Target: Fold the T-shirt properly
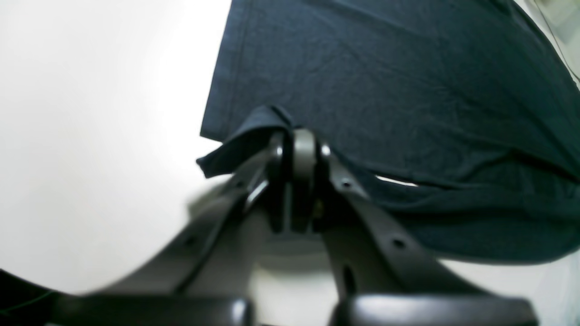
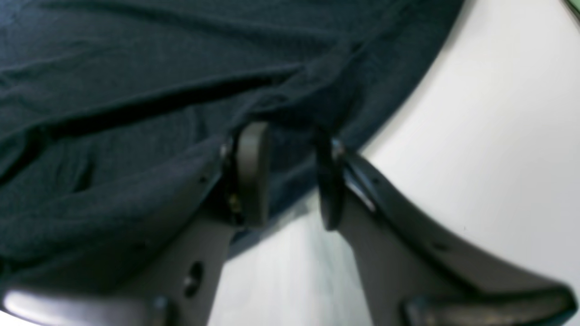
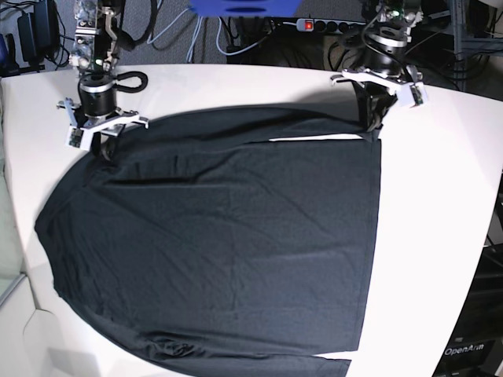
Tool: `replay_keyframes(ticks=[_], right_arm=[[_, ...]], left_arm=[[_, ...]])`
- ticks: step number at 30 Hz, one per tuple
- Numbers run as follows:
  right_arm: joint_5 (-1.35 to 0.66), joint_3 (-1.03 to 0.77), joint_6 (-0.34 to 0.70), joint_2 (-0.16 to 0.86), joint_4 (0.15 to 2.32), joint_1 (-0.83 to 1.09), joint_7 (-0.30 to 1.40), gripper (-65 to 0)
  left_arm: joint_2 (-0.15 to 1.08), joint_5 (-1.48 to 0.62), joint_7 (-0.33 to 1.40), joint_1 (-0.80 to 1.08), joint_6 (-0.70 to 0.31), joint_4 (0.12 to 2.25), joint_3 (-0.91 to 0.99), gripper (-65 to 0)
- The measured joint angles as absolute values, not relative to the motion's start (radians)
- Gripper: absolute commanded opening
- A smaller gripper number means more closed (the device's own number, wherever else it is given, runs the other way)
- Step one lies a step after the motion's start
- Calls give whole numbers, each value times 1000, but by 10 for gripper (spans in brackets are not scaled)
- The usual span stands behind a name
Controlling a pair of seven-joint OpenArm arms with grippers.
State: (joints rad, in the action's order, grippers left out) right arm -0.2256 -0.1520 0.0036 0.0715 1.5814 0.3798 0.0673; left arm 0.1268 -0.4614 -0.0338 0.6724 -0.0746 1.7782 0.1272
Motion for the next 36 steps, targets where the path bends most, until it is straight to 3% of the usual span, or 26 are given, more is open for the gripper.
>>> replay_keyframes(ticks=[11, 24, 32, 36], right_arm=[[-225, -154, 4, 86, 1582, 340, 96, -394], [-225, -156, 4, 102, 1562, 257, 194, -390], [-225, -160, 3, 102, 1507, 255, 198, -310], [-226, -160, 3, 102, 1509, 250, 193, -308]], left_arm=[[127, -461, -33, 675, -74, 1777, 127, -650], [127, -461, -33, 678, -74, 1777, 125, -650], [127, -461, -33, 678, -72, 1777, 125, -650], [127, -461, -34, 675, -74, 1777, 125, -650]])
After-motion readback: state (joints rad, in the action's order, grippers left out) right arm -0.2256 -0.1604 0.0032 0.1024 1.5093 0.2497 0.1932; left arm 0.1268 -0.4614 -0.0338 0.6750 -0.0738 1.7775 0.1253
